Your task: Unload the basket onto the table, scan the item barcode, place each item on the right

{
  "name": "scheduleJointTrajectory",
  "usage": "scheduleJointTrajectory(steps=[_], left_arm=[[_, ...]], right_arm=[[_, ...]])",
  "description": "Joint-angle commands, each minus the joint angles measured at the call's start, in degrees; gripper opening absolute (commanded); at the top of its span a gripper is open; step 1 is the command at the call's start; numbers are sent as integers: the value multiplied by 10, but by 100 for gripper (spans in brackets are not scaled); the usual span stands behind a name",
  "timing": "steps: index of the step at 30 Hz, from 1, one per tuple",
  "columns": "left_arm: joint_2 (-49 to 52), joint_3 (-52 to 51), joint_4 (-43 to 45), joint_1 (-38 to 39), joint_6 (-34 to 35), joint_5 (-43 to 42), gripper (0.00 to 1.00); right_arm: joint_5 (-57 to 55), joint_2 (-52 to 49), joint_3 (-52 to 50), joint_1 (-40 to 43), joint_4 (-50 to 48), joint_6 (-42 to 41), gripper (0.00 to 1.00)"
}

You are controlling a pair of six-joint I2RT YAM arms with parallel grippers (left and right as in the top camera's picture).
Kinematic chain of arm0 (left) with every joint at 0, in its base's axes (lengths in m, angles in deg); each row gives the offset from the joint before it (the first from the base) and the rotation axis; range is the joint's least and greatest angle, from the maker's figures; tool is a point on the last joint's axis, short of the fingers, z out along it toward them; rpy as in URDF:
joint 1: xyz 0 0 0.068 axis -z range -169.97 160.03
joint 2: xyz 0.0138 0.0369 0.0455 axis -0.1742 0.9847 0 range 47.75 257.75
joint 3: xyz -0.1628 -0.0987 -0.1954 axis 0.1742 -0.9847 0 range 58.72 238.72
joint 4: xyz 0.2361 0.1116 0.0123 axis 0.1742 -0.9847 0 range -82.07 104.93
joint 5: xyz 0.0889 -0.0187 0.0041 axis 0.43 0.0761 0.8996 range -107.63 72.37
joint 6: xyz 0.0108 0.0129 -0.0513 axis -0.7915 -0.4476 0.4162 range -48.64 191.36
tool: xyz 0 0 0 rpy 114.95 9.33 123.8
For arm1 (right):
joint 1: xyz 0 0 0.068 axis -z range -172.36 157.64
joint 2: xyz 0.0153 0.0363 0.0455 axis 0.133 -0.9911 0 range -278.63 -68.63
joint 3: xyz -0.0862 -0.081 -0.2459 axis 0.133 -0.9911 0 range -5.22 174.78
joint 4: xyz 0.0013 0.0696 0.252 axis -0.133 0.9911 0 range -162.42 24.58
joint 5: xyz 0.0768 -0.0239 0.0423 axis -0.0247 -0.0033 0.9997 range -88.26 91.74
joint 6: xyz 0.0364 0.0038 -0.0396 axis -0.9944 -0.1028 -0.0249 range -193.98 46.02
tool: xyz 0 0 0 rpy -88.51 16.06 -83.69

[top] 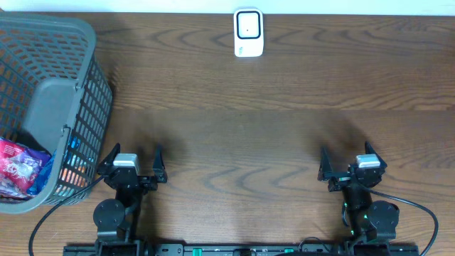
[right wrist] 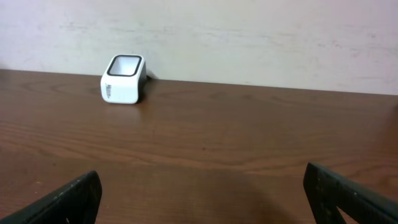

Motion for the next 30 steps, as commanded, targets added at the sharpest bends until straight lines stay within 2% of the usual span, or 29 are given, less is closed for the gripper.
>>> scheduleJointTrajectory(steps=[1, 13, 17, 20, 22, 25, 27, 30], left_arm=[[-4, -10, -19, 2, -8, -5, 98], [-4, -10, -9, 3, 4, -20, 98], [-4, -10, -2, 3, 112, -199, 98], [-4, -10, 4, 3, 145, -298, 98], [-4, -10, 39, 3, 175, -344, 98], [-4, -10, 152, 3, 230, -400, 98], [-4, -9, 250, 3, 274, -406, 98], [-4, 1, 364, 3, 296, -406, 98]], right_arm=[[-3, 3, -1, -3, 2, 9, 99], [-3, 3, -1, -3, 3, 9, 99], [-3, 3, -1, -3, 2, 9, 99], [-3, 3, -1, -3, 2, 9, 99], [-3, 3, -1, -3, 2, 9, 99], [-3, 3, -1, -3, 2, 9, 99], [-3, 3, -1, -3, 2, 9, 99], [-3, 3, -1, -3, 2, 9, 99]])
